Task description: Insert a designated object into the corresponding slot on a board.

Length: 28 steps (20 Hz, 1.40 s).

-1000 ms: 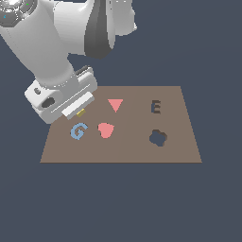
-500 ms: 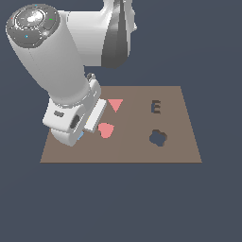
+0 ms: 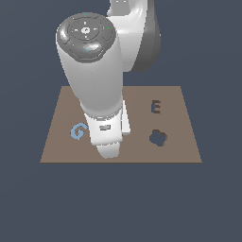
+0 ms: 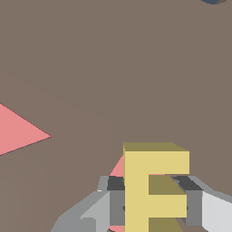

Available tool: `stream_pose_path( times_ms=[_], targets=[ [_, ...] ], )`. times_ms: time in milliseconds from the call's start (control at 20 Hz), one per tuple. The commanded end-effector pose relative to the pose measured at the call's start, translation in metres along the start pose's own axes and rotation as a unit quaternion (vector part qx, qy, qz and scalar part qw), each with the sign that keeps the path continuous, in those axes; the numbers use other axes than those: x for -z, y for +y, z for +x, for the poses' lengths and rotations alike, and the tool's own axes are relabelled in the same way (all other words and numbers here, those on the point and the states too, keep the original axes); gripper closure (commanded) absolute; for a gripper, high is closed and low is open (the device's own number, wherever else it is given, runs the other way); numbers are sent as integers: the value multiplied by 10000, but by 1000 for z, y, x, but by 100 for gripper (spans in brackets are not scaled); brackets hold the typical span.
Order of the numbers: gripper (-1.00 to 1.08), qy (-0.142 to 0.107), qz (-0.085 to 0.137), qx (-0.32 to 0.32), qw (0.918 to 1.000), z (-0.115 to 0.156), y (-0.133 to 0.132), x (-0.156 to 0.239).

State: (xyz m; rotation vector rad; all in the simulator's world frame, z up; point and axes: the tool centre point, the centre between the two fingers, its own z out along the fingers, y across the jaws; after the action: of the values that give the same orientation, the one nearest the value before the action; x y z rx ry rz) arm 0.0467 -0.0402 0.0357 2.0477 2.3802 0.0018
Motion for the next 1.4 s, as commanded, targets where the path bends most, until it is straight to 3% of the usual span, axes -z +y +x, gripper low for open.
stream_pose_path(
  times_ms=[0,250,450,600,1050,1350],
  targets=[
    [108,-1,-2,593,9982,19,5,1],
    [108,0,-3,1742,9847,58,7,2],
    [108,2,-3,2658,9640,89,2,2],
    [108,3,-3,3346,9424,112,-6,3],
    [108,6,1,4981,8671,163,-41,4],
    [108,8,3,5574,8302,178,-60,5]
  ],
)
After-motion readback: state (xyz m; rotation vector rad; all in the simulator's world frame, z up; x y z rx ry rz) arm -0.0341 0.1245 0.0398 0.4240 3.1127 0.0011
